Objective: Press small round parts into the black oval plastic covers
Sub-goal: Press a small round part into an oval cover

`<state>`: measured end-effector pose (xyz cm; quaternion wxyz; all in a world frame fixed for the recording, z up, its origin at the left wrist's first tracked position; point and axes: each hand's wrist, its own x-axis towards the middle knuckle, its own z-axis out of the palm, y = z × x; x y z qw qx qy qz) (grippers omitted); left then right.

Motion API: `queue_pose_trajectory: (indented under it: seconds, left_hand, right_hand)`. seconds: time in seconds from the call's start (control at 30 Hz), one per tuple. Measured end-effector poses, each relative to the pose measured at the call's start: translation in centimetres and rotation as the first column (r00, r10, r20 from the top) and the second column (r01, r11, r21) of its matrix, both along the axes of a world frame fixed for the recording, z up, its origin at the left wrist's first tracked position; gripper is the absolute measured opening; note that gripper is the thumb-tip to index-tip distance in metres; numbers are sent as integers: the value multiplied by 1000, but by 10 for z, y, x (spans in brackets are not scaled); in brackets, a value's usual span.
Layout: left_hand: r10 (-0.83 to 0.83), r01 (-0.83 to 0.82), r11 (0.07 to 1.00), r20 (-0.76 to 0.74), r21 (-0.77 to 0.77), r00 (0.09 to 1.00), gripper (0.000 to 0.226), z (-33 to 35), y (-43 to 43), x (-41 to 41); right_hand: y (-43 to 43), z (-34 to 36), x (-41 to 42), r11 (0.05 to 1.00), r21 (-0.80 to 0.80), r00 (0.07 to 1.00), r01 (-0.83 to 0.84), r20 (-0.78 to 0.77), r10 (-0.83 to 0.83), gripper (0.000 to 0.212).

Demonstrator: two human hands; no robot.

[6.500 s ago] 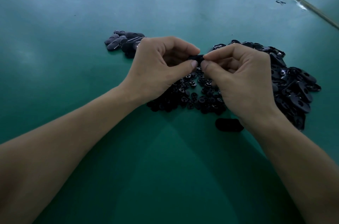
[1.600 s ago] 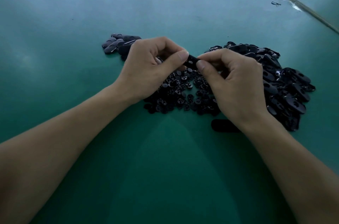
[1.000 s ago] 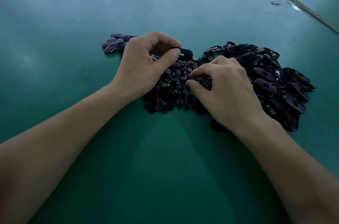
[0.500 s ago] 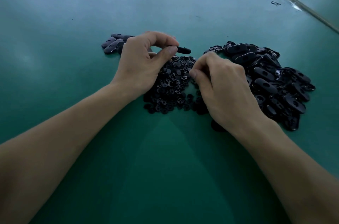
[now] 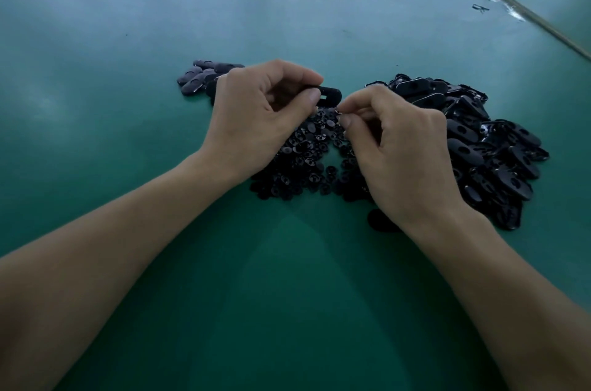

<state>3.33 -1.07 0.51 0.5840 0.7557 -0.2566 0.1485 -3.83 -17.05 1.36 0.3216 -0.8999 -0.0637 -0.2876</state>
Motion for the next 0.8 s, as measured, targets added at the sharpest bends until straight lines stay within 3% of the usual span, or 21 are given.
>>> queue_pose_trajectory:
  seconds: [0.23, 0.53, 0.8]
  left_hand:
    - [-32, 30, 999, -79, -35, 996, 19, -1, -2, -2]
    - [-103, 89, 991, -153, -98, 983, 19, -1, 0, 1]
    - [-145, 131, 986, -152, -99, 978, 19, -1, 0, -1]
  right_hand:
    - [-3, 1, 2, 997, 58, 999, 44, 1, -45, 9]
    - [-4, 2, 6, 933, 360, 1000, 15, -30, -4, 9]
    - [-6, 0, 9, 875, 484, 996, -20, -70, 62, 11]
